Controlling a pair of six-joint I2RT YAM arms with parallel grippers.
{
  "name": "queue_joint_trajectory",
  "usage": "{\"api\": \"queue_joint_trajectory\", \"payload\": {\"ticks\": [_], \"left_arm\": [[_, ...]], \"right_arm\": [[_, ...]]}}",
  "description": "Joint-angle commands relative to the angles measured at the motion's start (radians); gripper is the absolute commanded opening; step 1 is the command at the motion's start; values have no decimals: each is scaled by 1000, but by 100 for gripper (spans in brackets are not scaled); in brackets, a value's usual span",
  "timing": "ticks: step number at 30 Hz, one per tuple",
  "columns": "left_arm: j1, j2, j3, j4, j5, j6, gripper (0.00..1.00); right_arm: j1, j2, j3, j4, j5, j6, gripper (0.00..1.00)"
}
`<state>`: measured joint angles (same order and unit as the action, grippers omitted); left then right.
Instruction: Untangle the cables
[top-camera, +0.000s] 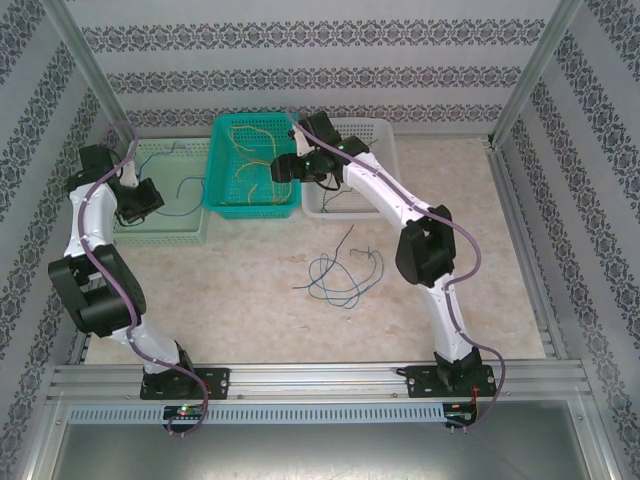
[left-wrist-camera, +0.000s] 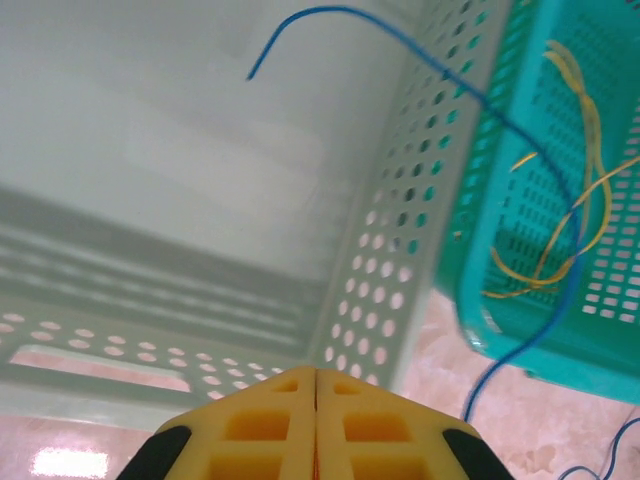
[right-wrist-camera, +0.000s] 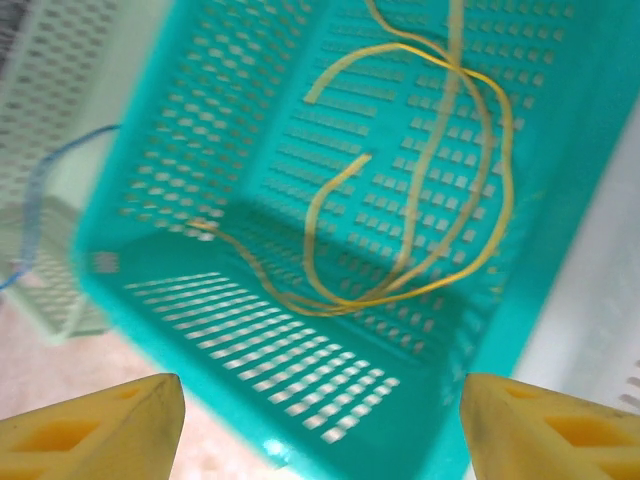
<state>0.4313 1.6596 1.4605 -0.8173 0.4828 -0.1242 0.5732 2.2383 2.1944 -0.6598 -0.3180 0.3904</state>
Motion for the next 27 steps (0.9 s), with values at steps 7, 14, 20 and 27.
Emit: {"api": "queue_joint_trajectory", "payload": {"ticks": [7, 14, 20, 27], "left_arm": [[-21, -292, -50, 108, 113, 10, 0], [-53, -570, -231, 217, 358, 52, 1], [-65, -679, -291, 184, 518, 65, 0], [-66, -779, -316, 156, 567, 63, 8]], "right_arm": [[65, -215, -123, 141, -112, -51, 73], [100, -333, -334, 412, -247, 15, 73], [114, -385, -406, 428, -247, -41, 76], [120, -409, -498, 517, -328, 26, 77]]}}
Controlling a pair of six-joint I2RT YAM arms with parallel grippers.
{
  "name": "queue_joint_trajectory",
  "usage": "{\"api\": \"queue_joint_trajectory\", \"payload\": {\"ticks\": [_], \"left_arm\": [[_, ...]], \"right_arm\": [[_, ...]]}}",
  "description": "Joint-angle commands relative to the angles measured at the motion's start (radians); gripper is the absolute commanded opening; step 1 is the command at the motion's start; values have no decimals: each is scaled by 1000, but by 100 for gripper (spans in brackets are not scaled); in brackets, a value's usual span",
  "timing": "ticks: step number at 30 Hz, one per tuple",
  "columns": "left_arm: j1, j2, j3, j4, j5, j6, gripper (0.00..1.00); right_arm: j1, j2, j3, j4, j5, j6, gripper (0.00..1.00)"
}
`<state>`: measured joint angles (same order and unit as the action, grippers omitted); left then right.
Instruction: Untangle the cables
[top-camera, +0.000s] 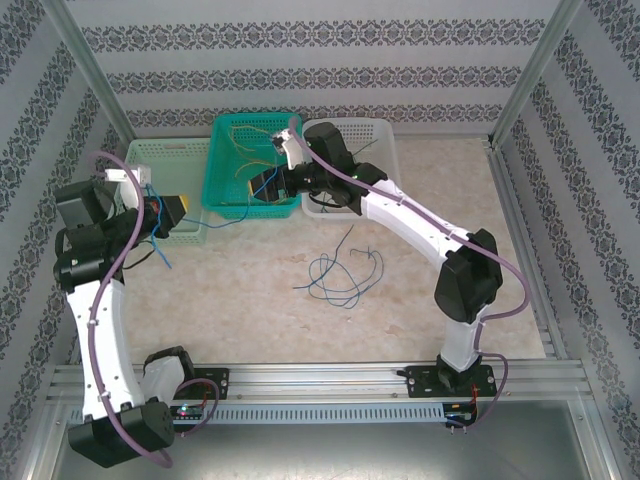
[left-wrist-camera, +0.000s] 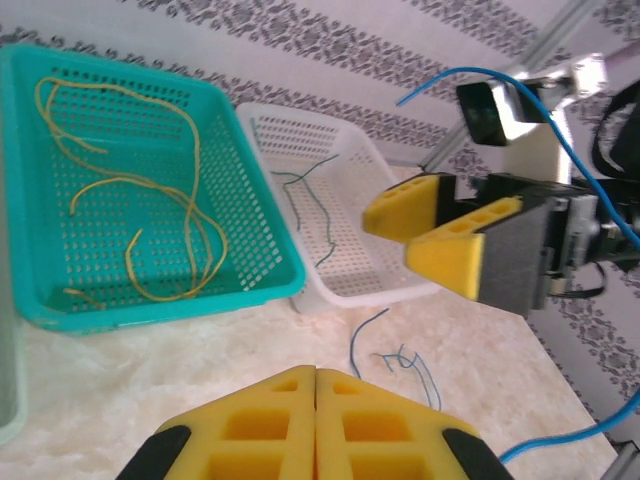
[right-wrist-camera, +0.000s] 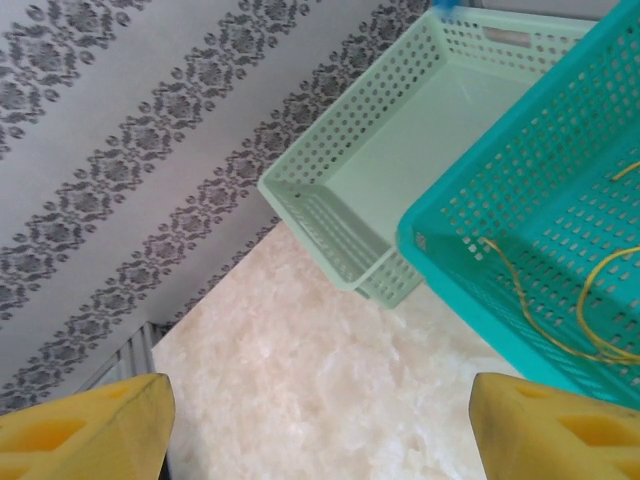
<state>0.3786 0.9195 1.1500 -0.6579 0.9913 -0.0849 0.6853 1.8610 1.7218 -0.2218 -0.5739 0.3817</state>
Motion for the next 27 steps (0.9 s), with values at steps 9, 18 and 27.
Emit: {"api": "queue_joint_trajectory", "payload": {"ticks": [9, 18, 27], "left_arm": [[-15, -54, -11, -53, 29, 61, 8], [-50, -29, -22, -32, 36, 10, 7], [-140, -2, -49, -76, -1, 10, 6]], "right_arm": [[-86, -313, -262, 40, 67, -120, 69], [97, -439, -328, 188, 111, -320, 80], [263, -301, -211, 309, 248, -450, 85]]}}
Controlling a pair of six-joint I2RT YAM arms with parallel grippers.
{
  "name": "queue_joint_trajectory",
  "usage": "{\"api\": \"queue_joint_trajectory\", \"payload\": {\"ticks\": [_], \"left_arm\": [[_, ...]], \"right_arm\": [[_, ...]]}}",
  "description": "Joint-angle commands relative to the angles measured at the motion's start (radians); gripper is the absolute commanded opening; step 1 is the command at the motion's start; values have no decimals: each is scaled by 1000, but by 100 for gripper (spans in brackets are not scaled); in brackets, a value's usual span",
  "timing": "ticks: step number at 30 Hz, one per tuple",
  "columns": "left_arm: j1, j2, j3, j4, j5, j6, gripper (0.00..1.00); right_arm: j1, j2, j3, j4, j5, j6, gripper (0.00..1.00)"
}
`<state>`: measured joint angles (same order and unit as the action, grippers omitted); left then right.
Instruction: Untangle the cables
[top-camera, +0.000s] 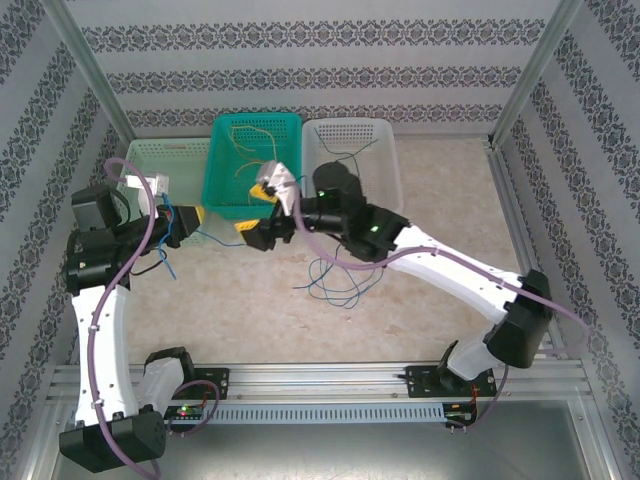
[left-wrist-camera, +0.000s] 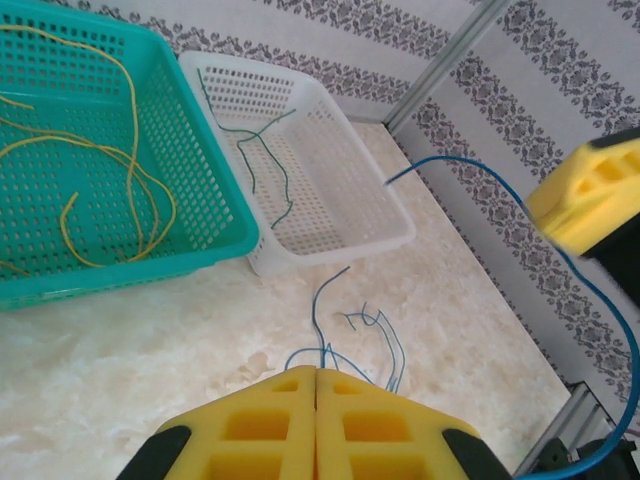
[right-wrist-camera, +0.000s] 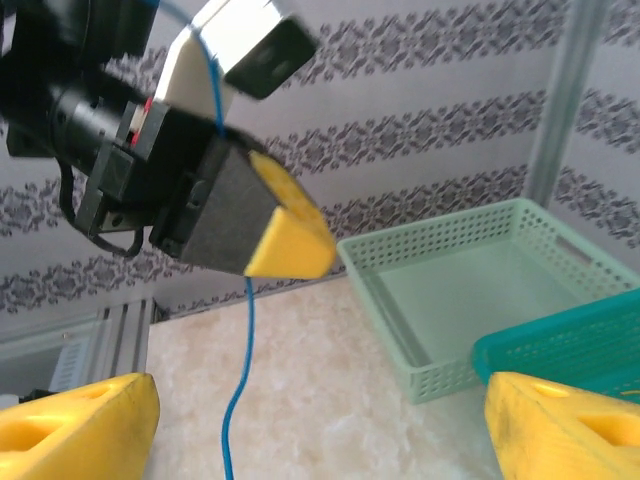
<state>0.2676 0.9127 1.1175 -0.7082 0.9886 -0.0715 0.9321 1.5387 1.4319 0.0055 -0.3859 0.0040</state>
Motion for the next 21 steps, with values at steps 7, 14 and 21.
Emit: {"api": "queue_joint_trajectory", "payload": {"ticks": [7, 14, 21], "left_arm": [[-119, 21, -53, -26, -34, -14, 6], [-189, 46, -80, -27, -74, -26, 7], [-219, 64, -70, -26, -76, -29, 7]], "right_arm": [[81, 127, 201, 170, 87, -115, 85], [134, 164, 205, 291, 139, -149, 82], [152, 190, 229, 301, 158, -191, 74]]}}
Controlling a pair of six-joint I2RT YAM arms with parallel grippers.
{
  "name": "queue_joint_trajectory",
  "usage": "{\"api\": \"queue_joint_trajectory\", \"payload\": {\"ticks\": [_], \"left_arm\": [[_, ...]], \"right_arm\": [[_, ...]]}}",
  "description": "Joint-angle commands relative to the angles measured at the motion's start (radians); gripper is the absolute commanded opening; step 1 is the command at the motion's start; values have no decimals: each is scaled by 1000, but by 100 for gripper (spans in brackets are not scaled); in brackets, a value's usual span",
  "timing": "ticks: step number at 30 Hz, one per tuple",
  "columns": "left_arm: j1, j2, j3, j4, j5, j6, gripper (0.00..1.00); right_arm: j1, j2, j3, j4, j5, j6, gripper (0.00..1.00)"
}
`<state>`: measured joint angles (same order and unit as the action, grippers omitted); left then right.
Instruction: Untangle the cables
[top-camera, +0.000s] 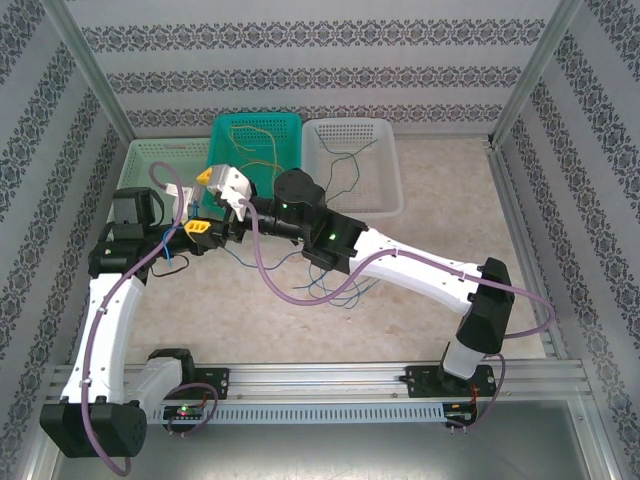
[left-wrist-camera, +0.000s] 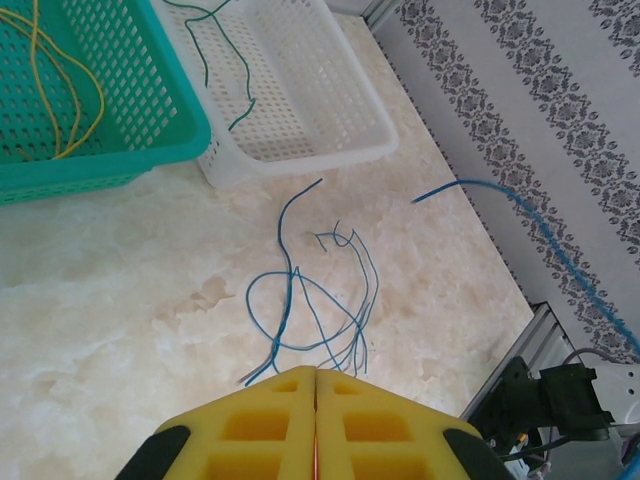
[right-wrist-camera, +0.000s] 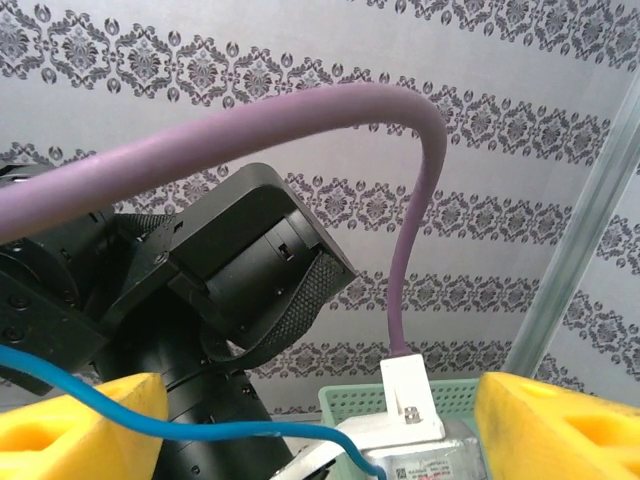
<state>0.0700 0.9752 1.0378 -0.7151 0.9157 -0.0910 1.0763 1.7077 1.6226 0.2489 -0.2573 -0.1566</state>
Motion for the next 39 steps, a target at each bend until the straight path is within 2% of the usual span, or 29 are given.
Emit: {"api": "queue_joint_trajectory", "payload": {"ticks": [1, 4, 6, 8, 10, 13, 15, 18, 22, 23, 24, 25, 26, 29, 33, 35, 39], "left_arm": [[-25, 2, 10, -19, -4, -10, 7], [-27, -5, 7, -13, 3, -15, 8], [-28, -8, 1, -7, 13, -19, 11], [-29, -9, -3, 0, 22, -25, 15], [-29, -12, -12, 6, 21, -25, 23], [-29, -35, -29, 11, 23, 7, 43], [-27, -58, -37, -16, -7, 51, 52], [-29, -96, -53, -52, -45, 102, 55], [-29, -143, -91, -45, -90, 104, 50], [-29, -152, -99, -37, -95, 99, 53], [-29, -162, -107, -25, -96, 95, 67], [-29, -173, -114, -12, -98, 87, 88], [-29, -182, -122, 0, -117, 78, 100], [-29, -221, -131, 42, -261, 24, 100], [-29, -269, -128, 99, -602, -66, 100], [-26, -242, -108, 110, -762, -107, 100], [-15, 46, 57, 8, -749, -76, 100]], "right_arm": [[8, 28, 46, 57, 33, -33, 68], [6, 45, 63, 41, 36, -41, 44], [2, 49, 58, 39, 30, -30, 24], [-5, 42, 46, 43, 25, -11, 10], [-14, 34, 40, 41, 36, 3, 0], [-42, 29, 53, -1, 81, 37, 0], [-72, 26, 64, -26, 121, 82, 0], [-131, 35, 95, -94, 133, 171, 0], [-176, 39, 111, -170, 141, 223, 0], [-183, 41, 121, -202, 158, 228, 0], [-190, 47, 138, -240, 185, 232, 0], [-193, 52, 149, -269, 209, 233, 0], [-196, 58, 163, -302, 242, 236, 0], [-213, 70, 167, -347, 312, 267, 0], [-263, 62, 124, -349, 283, 351, 0], [-278, 59, 118, -369, 258, 364, 0], [-298, 39, 95, -384, 246, 375, 0]]}}
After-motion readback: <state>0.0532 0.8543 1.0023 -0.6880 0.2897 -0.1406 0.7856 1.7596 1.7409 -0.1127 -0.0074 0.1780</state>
